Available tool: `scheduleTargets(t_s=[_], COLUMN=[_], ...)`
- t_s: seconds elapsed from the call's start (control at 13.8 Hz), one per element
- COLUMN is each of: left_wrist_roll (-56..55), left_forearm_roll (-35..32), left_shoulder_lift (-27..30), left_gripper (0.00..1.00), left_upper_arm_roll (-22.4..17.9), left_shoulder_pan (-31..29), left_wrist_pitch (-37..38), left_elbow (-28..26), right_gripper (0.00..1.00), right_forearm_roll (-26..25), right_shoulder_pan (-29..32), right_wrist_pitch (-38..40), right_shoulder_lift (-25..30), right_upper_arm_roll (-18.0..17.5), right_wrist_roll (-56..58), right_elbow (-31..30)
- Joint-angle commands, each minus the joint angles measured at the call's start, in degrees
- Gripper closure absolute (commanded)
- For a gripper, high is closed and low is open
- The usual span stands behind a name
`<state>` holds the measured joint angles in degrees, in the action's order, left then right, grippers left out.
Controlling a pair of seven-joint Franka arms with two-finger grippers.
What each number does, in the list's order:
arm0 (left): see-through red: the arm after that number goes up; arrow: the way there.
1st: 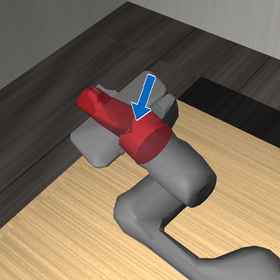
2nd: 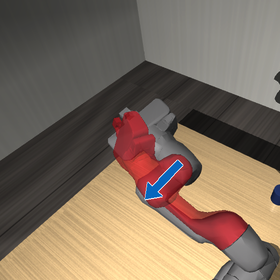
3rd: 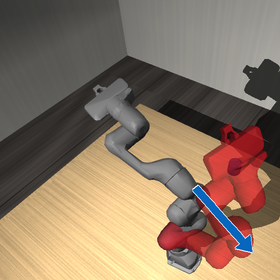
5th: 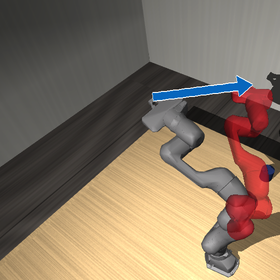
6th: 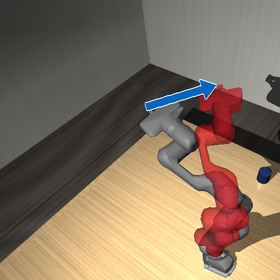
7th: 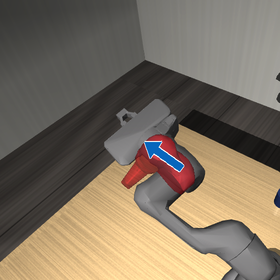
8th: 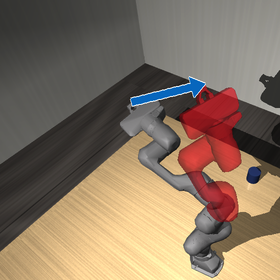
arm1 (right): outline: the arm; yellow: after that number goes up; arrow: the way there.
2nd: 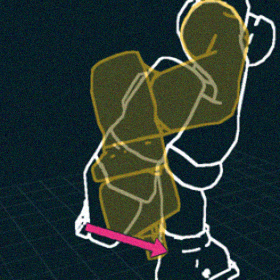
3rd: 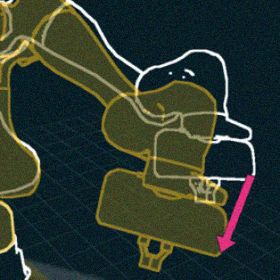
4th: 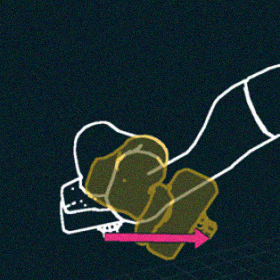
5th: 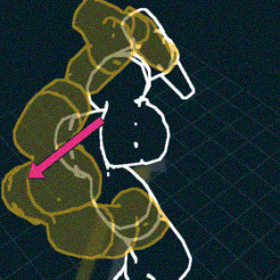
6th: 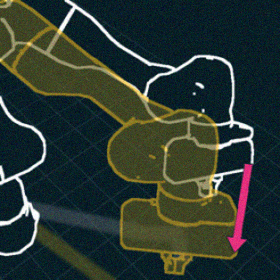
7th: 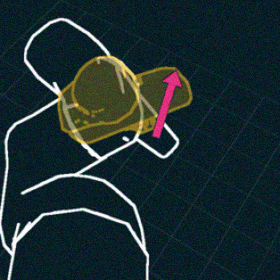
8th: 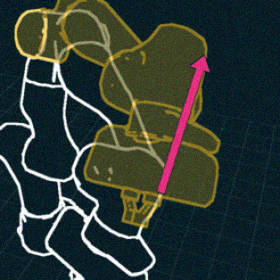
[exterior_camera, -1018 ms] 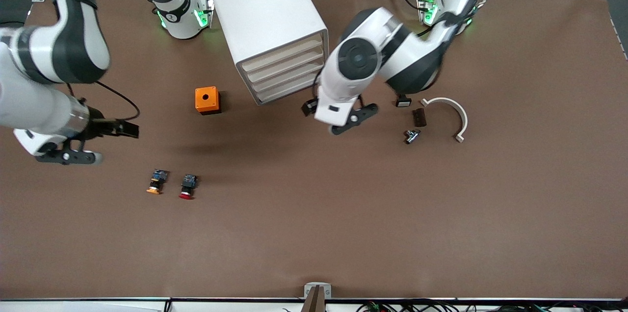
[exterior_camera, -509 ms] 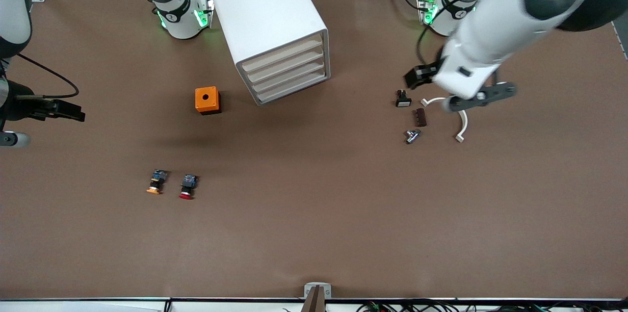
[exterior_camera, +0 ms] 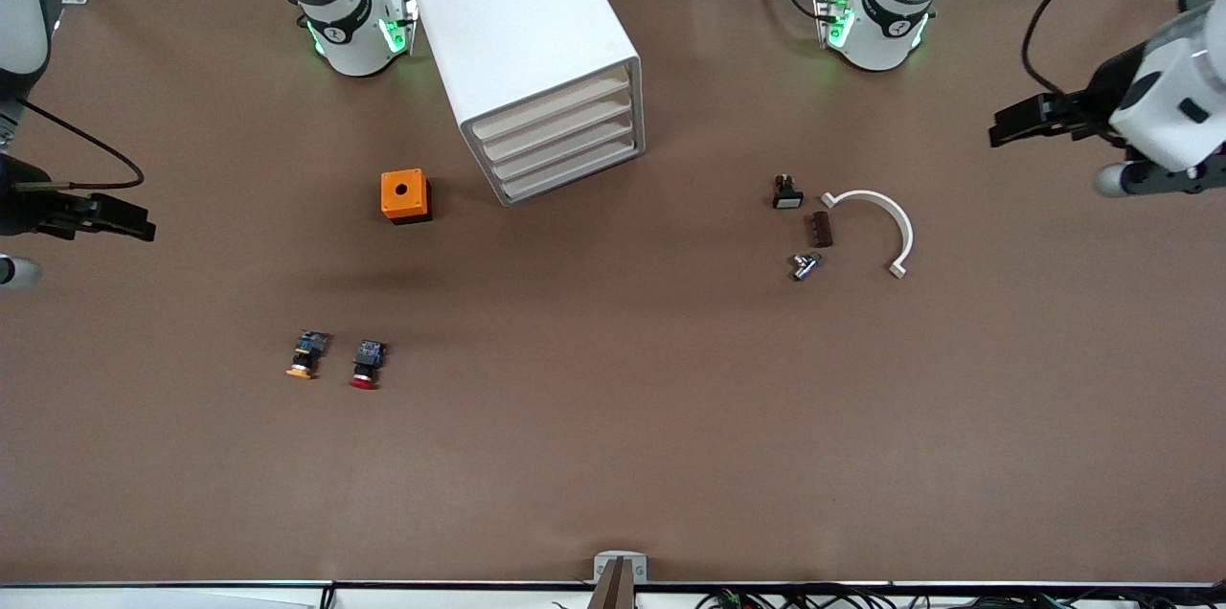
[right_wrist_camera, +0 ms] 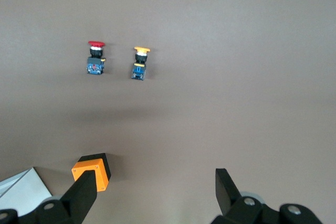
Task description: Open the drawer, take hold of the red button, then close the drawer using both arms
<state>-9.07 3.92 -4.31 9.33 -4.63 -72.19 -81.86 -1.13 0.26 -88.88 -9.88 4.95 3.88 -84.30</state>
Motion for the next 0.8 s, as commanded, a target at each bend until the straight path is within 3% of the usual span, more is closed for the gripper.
scheduleTargets(t_s=[0.0, 0.15, 0.29, 0.44, 0.73], left_wrist_roll=[3.36, 3.36, 4.32, 5.38, 5.38], left_forearm_roll=[-3.21, -3.48, -3.48, -3.39, -3.30], left_shoulder_lift=[3.08, 3.08, 2.81, 2.81, 2.46], left_gripper=[0.01, 0.01, 0.01, 0.01, 0.01], left_upper_arm_roll=[-1.15, -2.99, -9.39, -12.57, -13.82], left_shoulder_pan=[0.23, 1.46, 6.02, 7.87, 8.33], left_wrist_pitch=[-4.52, -10.14, -13.58, -16.22, -19.48], left_elbow=[-4.62, -5.68, -5.68, -5.59, -5.33], right_gripper=[0.00, 0.00, 0.00, 0.00, 0.00], right_forearm_roll=[-0.98, -0.37, 0.86, 0.43, 0.86], right_shoulder_pan=[0.26, 0.44, 0.70, 0.27, 0.27], right_wrist_pitch=[2.04, 3.00, 7.64, 11.87, 15.31], right_shoulder_lift=[-1.20, -1.02, -0.50, 0.12, 3.89], right_upper_arm_roll=[-0.38, -0.11, -0.20, -0.29, -0.46], right_wrist_roll=[-0.19, 0.07, -0.62, -3.60, -3.79], right_elbow=[4.67, 5.11, 6.42, 6.78, 5.29])
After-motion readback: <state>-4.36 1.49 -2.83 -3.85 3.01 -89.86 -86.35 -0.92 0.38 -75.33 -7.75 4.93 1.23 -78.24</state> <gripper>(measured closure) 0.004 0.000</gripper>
